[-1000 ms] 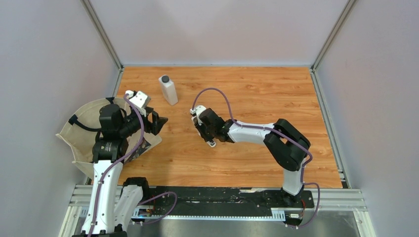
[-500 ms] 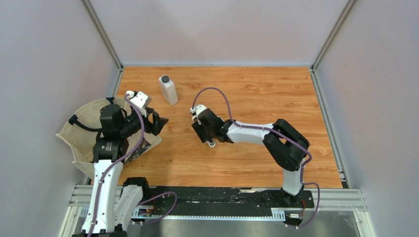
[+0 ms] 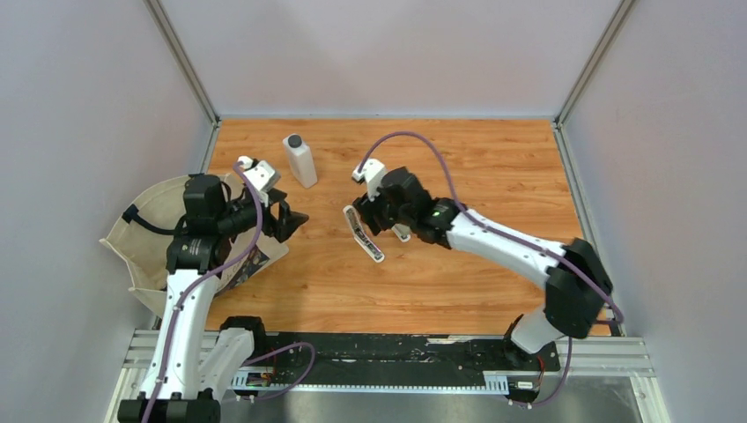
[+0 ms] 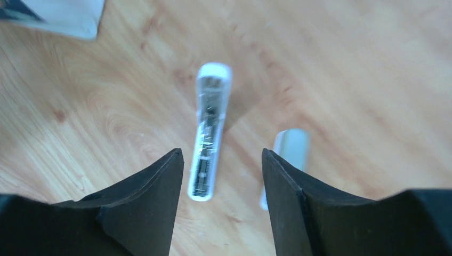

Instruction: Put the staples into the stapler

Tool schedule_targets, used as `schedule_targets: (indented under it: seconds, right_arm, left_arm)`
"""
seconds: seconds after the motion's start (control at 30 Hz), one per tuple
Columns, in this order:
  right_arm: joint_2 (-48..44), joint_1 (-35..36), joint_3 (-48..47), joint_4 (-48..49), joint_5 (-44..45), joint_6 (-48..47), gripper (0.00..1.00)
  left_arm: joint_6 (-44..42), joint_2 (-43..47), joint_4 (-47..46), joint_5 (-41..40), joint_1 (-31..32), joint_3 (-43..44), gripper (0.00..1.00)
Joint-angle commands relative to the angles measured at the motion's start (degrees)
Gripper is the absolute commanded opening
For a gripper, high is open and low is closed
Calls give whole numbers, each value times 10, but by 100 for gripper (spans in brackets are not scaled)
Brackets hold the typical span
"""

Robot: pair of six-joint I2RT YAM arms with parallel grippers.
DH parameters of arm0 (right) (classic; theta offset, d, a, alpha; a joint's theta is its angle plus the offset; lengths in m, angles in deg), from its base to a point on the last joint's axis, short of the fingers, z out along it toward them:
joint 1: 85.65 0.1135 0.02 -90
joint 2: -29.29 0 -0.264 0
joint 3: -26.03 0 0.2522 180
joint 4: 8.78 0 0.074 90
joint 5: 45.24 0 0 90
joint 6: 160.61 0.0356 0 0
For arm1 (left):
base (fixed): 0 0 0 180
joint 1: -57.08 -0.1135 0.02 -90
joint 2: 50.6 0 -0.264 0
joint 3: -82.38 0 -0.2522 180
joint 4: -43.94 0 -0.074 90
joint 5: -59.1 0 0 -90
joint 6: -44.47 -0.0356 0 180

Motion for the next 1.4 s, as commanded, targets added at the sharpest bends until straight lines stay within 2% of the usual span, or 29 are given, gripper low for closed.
schedule_targets:
  seconds: [0.0,0.13,0.23,0.27,0.33,0.47,0.63,0.8,0.97,1.37]
  right_arm:
    - [-132,-73,12,-12,-42,-117,61]
    - [-219,-209,24,-57,-101,-107,62]
    - [-277,-309,46,-66,-126,-98,64]
    - [-297,-329,63,-59,-119,-101,73]
    - [-345,-361,108,-21,-72,-101,99]
    - [-431,-420,179,21,-48,-83,100]
    - [-481,-485,192,4,-107,-75,100]
    - [-496,-504,207,14,-127,-74,100]
    - [-479,-505,214,19,-139,-67,100]
    - [-474,-504,220,19,-157,-63,100]
  left_arm:
    - [-101,-56,46,-10,81,78,86]
    - [-184,-156,82,-43,179,152,86]
    - [-264,-264,132,-84,261,250,86]
    - [-287,-300,153,-95,284,286,87]
    - [-325,-378,183,-123,321,353,87]
    - [-408,-537,258,-156,385,483,87]
    - [-516,-648,318,-207,446,557,88]
    - [-593,-699,318,-232,474,567,86]
    - [-633,-731,308,-249,485,569,84]
    - [-647,-824,267,-300,488,618,74]
